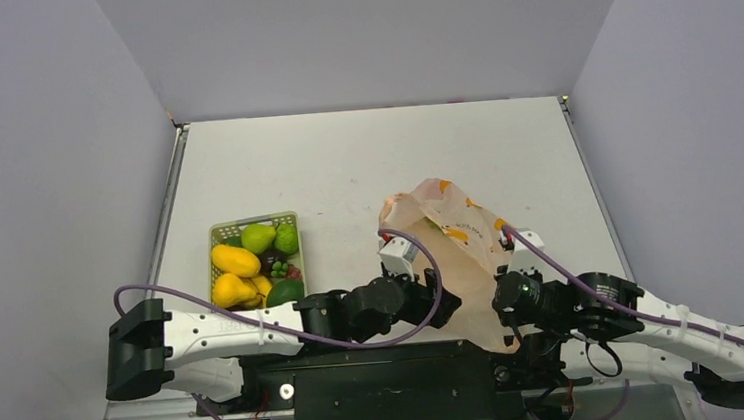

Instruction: Take the fake fruits out of the plastic bag

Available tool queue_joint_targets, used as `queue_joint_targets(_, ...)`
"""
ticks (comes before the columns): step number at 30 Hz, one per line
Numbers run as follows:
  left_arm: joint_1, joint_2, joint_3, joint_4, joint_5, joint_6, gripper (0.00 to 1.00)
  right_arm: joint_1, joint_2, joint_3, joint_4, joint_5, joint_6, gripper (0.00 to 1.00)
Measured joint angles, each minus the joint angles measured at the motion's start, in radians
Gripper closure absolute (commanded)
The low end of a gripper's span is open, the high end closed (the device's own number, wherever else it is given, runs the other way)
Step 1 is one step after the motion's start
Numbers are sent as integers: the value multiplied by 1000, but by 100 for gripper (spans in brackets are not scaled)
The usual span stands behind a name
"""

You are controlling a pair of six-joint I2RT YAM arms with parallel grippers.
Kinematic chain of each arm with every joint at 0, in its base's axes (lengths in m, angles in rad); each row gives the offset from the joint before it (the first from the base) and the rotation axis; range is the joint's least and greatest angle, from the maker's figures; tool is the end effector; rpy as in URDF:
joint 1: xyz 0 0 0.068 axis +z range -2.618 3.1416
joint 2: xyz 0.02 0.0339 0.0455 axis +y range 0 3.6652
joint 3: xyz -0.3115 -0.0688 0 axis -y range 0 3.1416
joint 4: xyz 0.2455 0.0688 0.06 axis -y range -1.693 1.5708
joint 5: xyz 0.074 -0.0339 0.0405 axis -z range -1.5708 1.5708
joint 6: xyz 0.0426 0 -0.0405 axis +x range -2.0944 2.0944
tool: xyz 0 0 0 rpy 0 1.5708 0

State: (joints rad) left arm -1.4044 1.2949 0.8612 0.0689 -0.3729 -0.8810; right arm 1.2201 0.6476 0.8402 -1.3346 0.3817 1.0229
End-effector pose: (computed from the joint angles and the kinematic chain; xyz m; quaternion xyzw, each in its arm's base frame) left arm 0.0632 -0.2828 0.3239 0.1079 0.8090 -0.4436 0.3703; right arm 0.0315 0.0399 0.3040 -0.0543 0.9587 0.1077 0.2577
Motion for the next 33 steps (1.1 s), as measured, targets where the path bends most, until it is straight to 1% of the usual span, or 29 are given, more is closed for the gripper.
queue_joint_targets(5,-16,75,3,52,-88,25,34,0,9,114,52,54,-48,100)
queue_joint_targets(7,-17,108,5,72,-126,27,41,0,12,143,71,66,-66,100)
queue_joint_targets(8,-16,127,7,84,-147,27,48,0,13,152,80,71,-72,100)
queue_joint_targets(10,-10,168,28,97,-184,18,57,0,13,154,91,76,-81,100)
queue_joint_targets(12,0,209,65,101,-211,-9,62,0,16,153,93,77,-89,100)
queue_joint_targets(15,30,257,109,118,-241,-78,65,0,17,150,93,78,-93,100)
queue_joint_targets(16,42,264,110,130,-250,-98,67,0,16,148,96,78,-94,100)
queue_joint_targets(17,51,269,110,136,-256,-112,75,0,15,144,100,78,-95,100)
queue_joint_targets(19,74,285,110,165,-259,-148,78,0,9,135,106,77,-96,100)
queue_joint_targets(20,83,292,110,179,-256,-158,77,0,4,128,108,76,-97,100)
queue_joint_targets(22,97,297,103,216,-246,-158,68,0,-4,116,108,75,-99,100)
queue_joint_targets(23,98,295,92,241,-242,-154,60,0,-7,111,106,75,-99,100)
queue_joint_targets(25,94,285,68,272,-224,-141,48,0,-15,108,99,76,-99,100)
queue_joint_targets(26,90,276,55,275,-215,-137,47,0,-21,108,98,77,-99,100)
queue_joint_targets(27,90,267,42,275,-209,-137,49,0,-31,108,96,77,-99,100)
queue_joint_targets(31,98,226,-13,275,-164,-182,51,0,-66,85,96,72,-106,100)
queue_joint_targets(33,105,228,-20,285,-156,-209,52,0,-71,47,108,54,-116,100)
